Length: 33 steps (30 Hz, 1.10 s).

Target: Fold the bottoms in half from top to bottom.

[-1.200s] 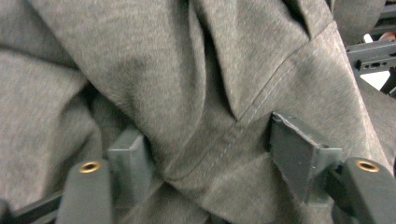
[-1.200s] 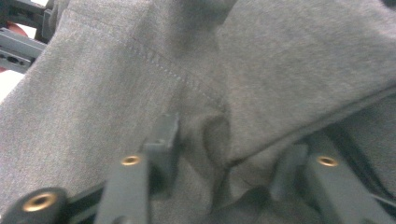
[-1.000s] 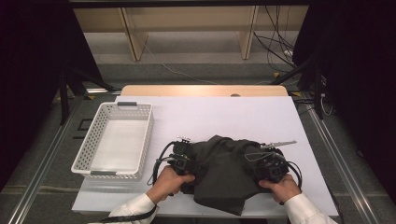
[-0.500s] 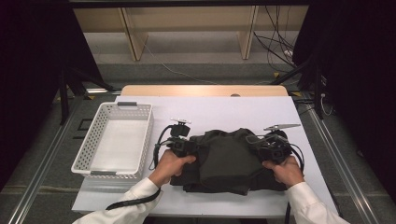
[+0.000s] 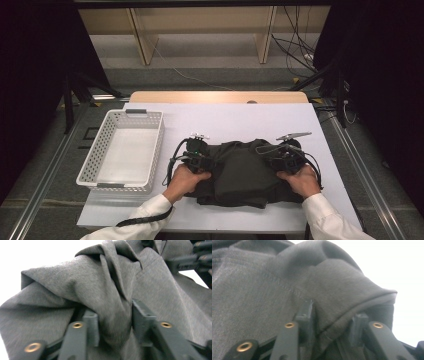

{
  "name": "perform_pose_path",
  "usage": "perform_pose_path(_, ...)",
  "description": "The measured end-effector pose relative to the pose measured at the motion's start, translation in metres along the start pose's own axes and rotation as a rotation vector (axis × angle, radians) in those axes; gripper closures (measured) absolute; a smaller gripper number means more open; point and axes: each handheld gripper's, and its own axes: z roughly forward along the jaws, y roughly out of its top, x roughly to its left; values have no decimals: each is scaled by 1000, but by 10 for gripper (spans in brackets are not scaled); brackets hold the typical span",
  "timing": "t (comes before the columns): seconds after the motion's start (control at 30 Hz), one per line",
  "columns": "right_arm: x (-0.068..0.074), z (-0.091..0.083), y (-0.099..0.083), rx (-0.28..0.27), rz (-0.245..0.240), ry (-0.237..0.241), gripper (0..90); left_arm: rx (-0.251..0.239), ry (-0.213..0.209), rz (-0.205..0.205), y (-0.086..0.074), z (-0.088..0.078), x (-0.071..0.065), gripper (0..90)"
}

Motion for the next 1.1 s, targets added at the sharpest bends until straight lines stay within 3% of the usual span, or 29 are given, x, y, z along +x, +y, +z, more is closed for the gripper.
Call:
perform_pose_path(0.1, 1, -21, -5, -11, -1, 19, 548, -16, -1, 12, -5, -17, -6, 512)
perform_pose_path(0.2, 4, -39, -12, -12, 14, 51, 528, -7, -46, 14, -12, -29, -11, 536)
perform_pose_path(0.27, 8, -44, -18, 9, 20, 84, 565, 18, -85, 26, -17, -31, -17, 543)
perform_pose_path(0.37, 11, -38, -26, 76, 21, 117, 593, 52, -95, 49, -27, -26, -24, 556)
perform_pose_path(0.43, 12, -33, -31, 99, 25, 152, 670, 73, -99, 51, -32, -20, -24, 611)
perform_pose_path(0.5, 15, -31, -33, 112, 33, 182, 808, 101, -120, 50, -36, -14, -22, 693)
perform_pose_path(0.63, 30, -34, -37, 119, -15, 186, 870, 125, -70, 79, -43, 1, -24, 870)
perform_pose_path(0.73, 46, -49, -38, 84, -60, 198, 873, 141, -58, 83, -46, 8, -23, 885)
perform_pose_path(0.83, 57, -59, -42, 62, -74, 203, 874, 138, -53, 82, -47, 8, -23, 886)
perform_pose_path(0.9, 62, -49, -50, 87, -57, 206, 874, 136, -56, 77, -47, 8, -23, 886)
perform_pose_path(1.0, 64, -22, -62, 170, -58, 185, 874, 124, -67, 73, -48, 5, -23, 875)
perform_pose_path(1.07, 63, -10, -66, 200, -63, 155, 874, 112, -71, 88, -47, 0, -23, 834)
perform_pose_path(1.1, 61, -8, -66, 202, -51, 165, 872, 104, -66, 92, -47, -3, -23, 805)
